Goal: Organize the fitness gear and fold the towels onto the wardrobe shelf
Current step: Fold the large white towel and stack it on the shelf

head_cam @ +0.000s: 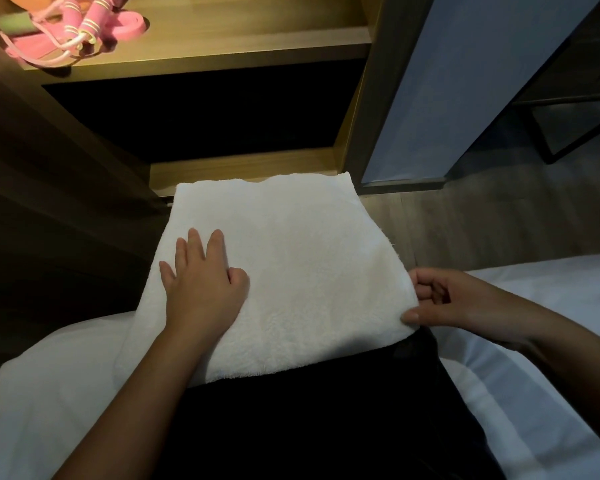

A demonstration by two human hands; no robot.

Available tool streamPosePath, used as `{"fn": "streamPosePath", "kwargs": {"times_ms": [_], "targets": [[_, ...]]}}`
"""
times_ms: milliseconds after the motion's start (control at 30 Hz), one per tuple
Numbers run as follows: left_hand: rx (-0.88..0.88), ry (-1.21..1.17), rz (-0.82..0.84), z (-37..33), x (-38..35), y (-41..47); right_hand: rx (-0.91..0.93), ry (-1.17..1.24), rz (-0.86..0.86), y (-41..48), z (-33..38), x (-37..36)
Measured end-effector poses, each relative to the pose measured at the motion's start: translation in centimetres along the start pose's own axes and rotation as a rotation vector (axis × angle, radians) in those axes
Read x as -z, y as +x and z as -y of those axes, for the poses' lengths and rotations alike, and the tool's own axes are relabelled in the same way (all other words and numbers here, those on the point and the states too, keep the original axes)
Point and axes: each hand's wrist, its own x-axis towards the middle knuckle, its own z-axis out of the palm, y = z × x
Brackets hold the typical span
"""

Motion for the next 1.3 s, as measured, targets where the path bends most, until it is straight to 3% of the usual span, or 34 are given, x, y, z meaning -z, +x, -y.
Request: {"fn": "streamPosePath", "kwargs": {"times_ms": [133,333,400,500,600,700,833,900,1100,1300], "targets": [[-0.005,-0.009,-0.018,0.2,-0.1,-0.1,0.027,-0.001,-0.133,-0.3,-0.9,0.0],[-0.014,0.044,0.041,-0.8,0.5,0.2,0.079,0.000,-0.178,-0.7,-1.0,-0.7],[-0.167,-0.043,0.040,-2.2,1.1,0.7,0.112,0.007,-0.187,-0.6,-0.7,-0.9],[-0.606,-0.206,0.060,-6.6,1.7,1.3,0.162,-0.014,-0.204,-0.5,-0.3,-1.6],[-0.976,-0.169,0.169,-11.7,1.3,1.7,0.203,-0.197,-0.262,-0.3,-0.2,-2.1],[-1.204,-0.044,0.329,-14.2,0.7,2.4,0.258,-0.473,-0.315,-0.5,-0.2,-2.6],[-1.282,0.001,0.091,-12.3,-0.2,2.9,0.472,-0.748,-0.354,-1.2,-1.2,-2.9],[-1.261,-0.039,-0.025,-10.5,-0.9,2.6,0.495,-0.793,-0.345,-1.6,-1.7,-2.7],[-1.225,-0.237,-0.282,-8.0,-3.0,0.8,0.449,-0.662,-0.242,-2.0,-1.5,-2.1],[-1.189,-0.332,-0.422,-8.5,-3.2,0.5,0.473,-0.513,-0.330,-2.1,-1.8,-1.9]]}}
